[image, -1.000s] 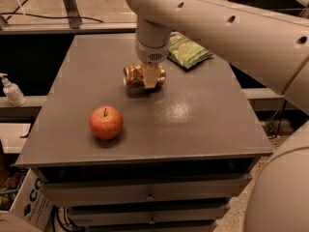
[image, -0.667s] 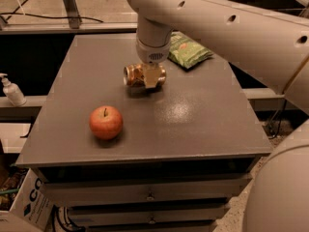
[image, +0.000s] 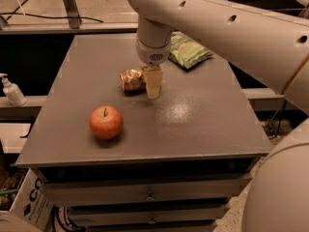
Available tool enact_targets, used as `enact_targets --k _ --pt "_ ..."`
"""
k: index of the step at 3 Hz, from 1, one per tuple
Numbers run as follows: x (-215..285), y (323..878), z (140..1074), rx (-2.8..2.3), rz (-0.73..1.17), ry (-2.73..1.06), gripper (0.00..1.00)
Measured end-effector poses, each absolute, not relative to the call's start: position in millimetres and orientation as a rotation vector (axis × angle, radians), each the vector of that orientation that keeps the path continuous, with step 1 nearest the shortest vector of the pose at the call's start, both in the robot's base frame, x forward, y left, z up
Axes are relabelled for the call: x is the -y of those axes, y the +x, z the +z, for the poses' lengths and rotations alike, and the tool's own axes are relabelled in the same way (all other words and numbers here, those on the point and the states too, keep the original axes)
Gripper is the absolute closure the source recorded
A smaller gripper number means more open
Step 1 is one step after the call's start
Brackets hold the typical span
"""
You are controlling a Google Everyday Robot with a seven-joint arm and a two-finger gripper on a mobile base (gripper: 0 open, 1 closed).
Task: Knock orange can over
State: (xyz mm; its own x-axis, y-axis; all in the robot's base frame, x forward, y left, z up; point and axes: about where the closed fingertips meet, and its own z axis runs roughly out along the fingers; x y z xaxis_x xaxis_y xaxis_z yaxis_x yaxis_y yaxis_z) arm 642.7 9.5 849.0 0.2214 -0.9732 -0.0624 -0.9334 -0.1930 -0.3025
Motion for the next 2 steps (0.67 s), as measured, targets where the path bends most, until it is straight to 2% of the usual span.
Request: enact_targets --k 1,2 --pt "-10.4 641.7 848.4 -1.79 -0.202 -2.226 0.0" --pt "-7.3 641.6 845.9 -1.818 -0.115 -2.181 0.0"
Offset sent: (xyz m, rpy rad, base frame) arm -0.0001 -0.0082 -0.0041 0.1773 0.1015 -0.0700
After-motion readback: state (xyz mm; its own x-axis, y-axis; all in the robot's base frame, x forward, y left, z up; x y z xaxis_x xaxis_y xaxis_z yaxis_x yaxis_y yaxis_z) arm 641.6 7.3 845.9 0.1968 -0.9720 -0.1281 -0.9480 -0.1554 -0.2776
